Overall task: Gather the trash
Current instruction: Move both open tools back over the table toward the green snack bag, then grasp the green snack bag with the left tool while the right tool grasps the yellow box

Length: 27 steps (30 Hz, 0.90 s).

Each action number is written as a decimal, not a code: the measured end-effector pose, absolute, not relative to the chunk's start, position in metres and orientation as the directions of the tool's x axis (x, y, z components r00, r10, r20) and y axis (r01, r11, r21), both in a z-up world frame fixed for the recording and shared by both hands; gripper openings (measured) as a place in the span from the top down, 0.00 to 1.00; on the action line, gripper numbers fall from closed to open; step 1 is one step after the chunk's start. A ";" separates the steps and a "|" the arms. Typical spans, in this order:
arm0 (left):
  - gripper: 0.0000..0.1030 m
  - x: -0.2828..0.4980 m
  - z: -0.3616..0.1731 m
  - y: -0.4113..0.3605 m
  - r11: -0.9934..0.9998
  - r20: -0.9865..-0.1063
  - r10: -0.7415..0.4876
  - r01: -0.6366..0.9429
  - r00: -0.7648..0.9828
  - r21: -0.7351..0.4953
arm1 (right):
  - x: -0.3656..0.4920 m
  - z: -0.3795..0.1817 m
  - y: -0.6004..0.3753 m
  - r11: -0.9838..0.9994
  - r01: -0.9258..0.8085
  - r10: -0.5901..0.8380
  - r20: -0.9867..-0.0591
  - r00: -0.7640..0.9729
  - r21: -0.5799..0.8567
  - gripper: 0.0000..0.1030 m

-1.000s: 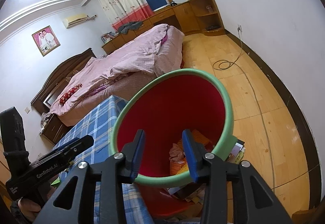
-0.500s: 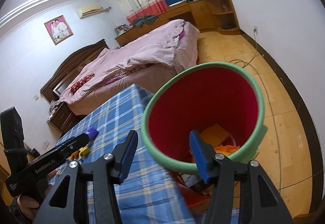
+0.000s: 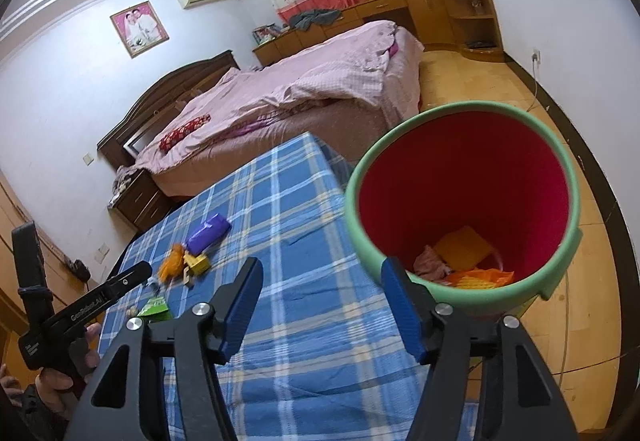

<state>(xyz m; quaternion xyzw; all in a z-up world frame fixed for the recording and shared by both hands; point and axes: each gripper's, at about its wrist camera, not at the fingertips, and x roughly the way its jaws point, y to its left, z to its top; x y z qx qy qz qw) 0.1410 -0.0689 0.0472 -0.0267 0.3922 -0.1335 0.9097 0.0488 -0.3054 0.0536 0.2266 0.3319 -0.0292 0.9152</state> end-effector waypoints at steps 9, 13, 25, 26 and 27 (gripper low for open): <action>0.28 0.144 0.018 -0.042 0.980 -0.756 -0.189 0.166 0.627 -0.107 | 0.056 0.045 -0.289 0.904 0.181 0.126 -0.647 0.752 0.386 0.36; 0.28 0.148 0.005 -0.041 0.983 -0.775 -0.170 0.161 0.609 -0.089 | 0.059 0.043 -0.282 0.908 0.174 0.133 -0.658 0.741 0.380 0.36; 0.39 0.152 -0.012 -0.038 0.982 -0.785 -0.175 0.164 0.594 -0.095 | 0.066 0.035 -0.273 0.915 0.162 0.148 -0.681 0.718 0.369 0.36; 0.40 0.152 -0.012 -0.037 0.980 -0.783 -0.187 0.169 0.594 -0.106 | 0.068 0.034 -0.272 0.917 0.159 0.149 -0.683 0.715 0.366 0.36; 0.41 0.152 -0.011 -0.036 0.979 -0.780 -0.194 0.171 0.595 -0.113 | 0.070 0.034 -0.271 0.918 0.156 0.150 -0.685 0.713 0.363 0.36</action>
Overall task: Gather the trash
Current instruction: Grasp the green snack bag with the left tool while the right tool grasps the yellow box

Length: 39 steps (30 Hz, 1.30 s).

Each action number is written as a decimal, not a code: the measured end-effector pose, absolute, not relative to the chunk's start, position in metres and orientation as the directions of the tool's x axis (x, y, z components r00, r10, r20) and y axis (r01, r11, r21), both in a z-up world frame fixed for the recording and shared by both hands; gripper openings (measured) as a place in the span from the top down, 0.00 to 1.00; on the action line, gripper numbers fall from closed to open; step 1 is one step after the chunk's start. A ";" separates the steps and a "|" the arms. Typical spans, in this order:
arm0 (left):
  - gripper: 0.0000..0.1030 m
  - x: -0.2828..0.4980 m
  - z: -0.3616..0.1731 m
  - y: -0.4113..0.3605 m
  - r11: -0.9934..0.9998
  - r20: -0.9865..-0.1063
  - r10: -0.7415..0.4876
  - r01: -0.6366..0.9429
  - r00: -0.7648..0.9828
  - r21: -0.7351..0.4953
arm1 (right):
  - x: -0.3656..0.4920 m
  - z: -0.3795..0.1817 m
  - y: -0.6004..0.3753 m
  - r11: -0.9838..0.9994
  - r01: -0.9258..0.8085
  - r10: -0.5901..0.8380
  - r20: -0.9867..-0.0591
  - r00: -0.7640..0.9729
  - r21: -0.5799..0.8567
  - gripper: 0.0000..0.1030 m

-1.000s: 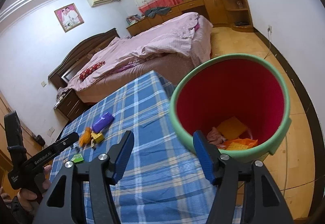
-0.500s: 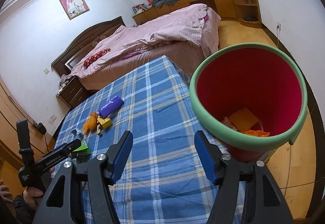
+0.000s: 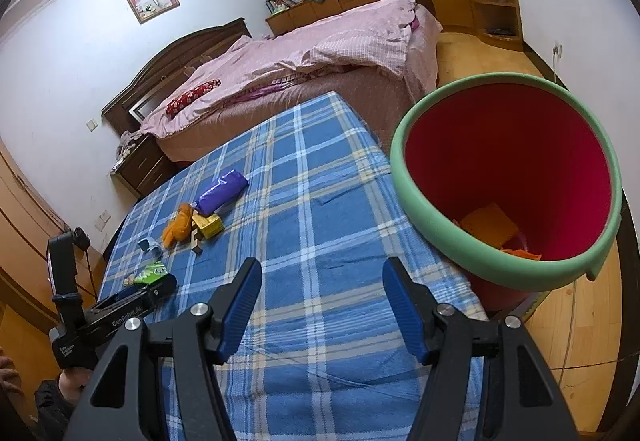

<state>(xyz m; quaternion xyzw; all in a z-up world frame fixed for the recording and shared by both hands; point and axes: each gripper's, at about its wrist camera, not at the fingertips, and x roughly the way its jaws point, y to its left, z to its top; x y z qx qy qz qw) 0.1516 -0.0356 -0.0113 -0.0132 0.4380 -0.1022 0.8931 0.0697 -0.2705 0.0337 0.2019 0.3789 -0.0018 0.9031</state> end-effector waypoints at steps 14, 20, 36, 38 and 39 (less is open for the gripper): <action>0.43 0.157 0.011 -0.013 0.978 -0.713 -0.210 0.141 0.669 -0.156 | 0.109 0.029 -0.235 0.937 0.098 0.182 -0.709 0.681 0.335 0.36; 0.43 0.164 0.007 -0.005 0.978 -0.708 -0.208 0.117 0.675 -0.175 | 0.137 0.024 -0.206 0.948 0.045 0.208 -0.722 0.660 0.314 0.36; 0.43 0.170 0.000 0.003 0.974 -0.714 -0.219 0.104 0.665 -0.201 | 0.202 0.002 -0.146 0.959 -0.074 0.259 -0.745 0.615 0.272 0.43; 0.43 0.170 -0.001 0.003 0.974 -0.717 -0.217 0.104 0.663 -0.199 | 0.207 0.000 -0.139 0.962 -0.087 0.255 -0.747 0.614 0.257 0.48; 0.43 0.170 -0.001 0.003 0.974 -0.717 -0.217 0.103 0.662 -0.199 | 0.209 -0.002 -0.136 0.964 -0.093 0.253 -0.751 0.610 0.249 0.53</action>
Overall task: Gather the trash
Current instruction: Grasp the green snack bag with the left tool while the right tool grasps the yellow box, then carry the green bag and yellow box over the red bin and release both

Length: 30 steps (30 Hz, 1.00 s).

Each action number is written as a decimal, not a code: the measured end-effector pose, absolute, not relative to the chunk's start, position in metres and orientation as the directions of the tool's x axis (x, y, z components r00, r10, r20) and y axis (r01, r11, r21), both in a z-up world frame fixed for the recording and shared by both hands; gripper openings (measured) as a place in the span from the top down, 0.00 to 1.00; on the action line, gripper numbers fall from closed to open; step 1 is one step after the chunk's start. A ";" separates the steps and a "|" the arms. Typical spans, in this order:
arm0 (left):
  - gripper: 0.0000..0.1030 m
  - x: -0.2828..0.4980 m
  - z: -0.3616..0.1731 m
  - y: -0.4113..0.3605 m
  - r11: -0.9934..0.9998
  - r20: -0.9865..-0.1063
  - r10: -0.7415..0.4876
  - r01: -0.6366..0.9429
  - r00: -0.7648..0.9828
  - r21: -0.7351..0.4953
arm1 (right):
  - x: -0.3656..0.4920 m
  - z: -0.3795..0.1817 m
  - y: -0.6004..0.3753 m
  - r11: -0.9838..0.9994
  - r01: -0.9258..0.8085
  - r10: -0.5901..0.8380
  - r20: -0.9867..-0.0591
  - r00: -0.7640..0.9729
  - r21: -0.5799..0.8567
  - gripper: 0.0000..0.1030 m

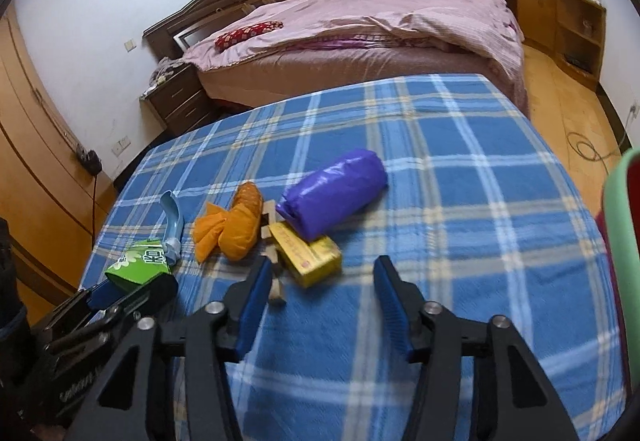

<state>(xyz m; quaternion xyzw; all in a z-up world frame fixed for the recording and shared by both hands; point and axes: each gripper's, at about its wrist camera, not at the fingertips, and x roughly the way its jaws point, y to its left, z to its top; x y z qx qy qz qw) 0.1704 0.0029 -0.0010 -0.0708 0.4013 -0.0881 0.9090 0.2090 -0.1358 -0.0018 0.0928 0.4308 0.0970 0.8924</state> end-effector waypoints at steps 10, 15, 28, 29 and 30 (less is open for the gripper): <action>0.43 0.169 0.002 0.003 0.975 -0.715 -0.213 0.101 0.666 -0.197 | 0.202 -0.001 -0.136 0.964 -0.111 0.260 -0.755 0.601 0.243 0.68; 0.43 0.165 0.008 0.001 0.977 -0.706 -0.209 0.108 0.677 -0.186 | 0.182 0.010 -0.146 0.960 -0.103 0.265 -0.738 0.620 0.259 0.68; 0.43 0.145 0.038 -0.029 0.972 -0.671 -0.237 0.174 0.702 -0.160 | 0.124 0.036 -0.193 0.951 -0.033 0.244 -0.680 0.691 0.307 0.68; 0.43 0.143 0.040 -0.033 0.970 -0.668 -0.243 0.183 0.704 -0.159 | 0.121 0.038 -0.198 0.950 -0.024 0.238 -0.676 0.697 0.310 0.68; 0.43 0.142 0.042 -0.037 0.968 -0.665 -0.249 0.192 0.704 -0.158 | 0.117 0.039 -0.203 0.950 -0.015 0.232 -0.672 0.703 0.313 0.68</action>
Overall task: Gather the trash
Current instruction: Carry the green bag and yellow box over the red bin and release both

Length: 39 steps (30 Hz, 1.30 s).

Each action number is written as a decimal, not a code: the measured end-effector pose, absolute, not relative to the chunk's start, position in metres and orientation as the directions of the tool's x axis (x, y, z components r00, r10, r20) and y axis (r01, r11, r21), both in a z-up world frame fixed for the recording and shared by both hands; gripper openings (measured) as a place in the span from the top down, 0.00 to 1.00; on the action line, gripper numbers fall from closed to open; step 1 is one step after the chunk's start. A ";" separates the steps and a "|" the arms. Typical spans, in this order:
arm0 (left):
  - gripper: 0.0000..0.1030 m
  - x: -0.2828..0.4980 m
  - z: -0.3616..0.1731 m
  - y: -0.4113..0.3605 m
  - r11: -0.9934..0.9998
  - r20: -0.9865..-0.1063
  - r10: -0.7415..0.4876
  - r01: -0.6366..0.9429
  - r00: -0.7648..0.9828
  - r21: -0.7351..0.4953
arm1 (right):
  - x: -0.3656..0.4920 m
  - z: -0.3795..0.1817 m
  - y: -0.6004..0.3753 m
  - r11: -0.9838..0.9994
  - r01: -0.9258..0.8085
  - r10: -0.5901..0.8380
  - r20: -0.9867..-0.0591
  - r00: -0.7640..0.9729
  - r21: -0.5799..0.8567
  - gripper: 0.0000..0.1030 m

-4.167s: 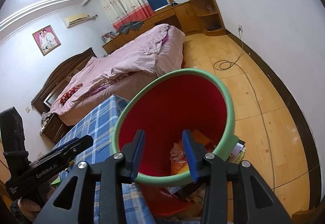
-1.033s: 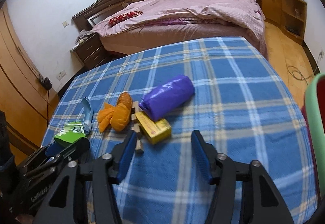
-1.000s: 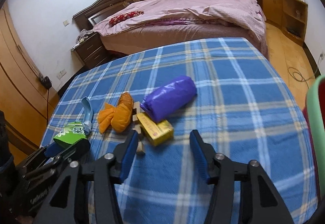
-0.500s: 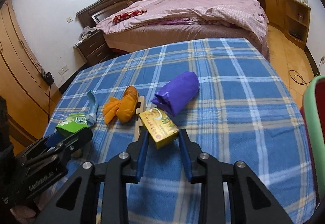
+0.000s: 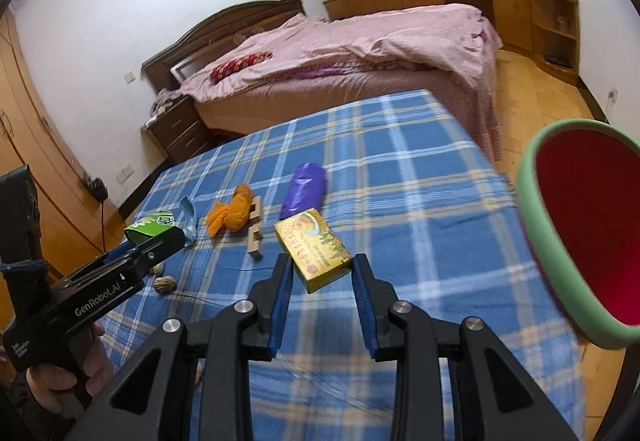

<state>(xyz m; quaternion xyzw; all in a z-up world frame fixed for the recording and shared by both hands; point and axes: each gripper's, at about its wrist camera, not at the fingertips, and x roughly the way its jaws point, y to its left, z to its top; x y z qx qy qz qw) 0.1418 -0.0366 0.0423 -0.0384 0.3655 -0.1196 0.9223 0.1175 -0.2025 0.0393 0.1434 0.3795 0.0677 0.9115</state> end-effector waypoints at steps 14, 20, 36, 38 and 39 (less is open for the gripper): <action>0.43 0.127 0.064 -0.117 0.910 -0.644 -0.392 0.378 0.657 -0.168 | 0.065 0.049 -0.288 0.919 0.162 0.109 -0.626 0.772 0.359 0.68; 0.43 0.125 0.068 -0.163 0.868 -0.645 -0.450 0.473 0.618 -0.153 | 0.048 0.045 -0.328 0.893 0.249 0.045 -0.627 0.778 0.374 0.68; 0.42 0.135 0.059 -0.285 0.748 -0.658 -0.552 0.653 0.512 -0.119 | 0.032 0.030 -0.413 0.827 0.413 -0.079 -0.647 0.758 0.382 0.68; 0.41 0.138 0.053 -0.298 0.734 -0.669 -0.558 0.668 0.491 -0.122 | 0.033 0.027 -0.420 0.821 0.422 -0.082 -0.652 0.754 0.384 0.67; 0.40 0.139 0.050 -0.303 0.729 -0.674 -0.560 0.673 0.482 -0.124 | 0.034 0.025 -0.423 0.818 0.426 -0.083 -0.654 0.752 0.386 0.67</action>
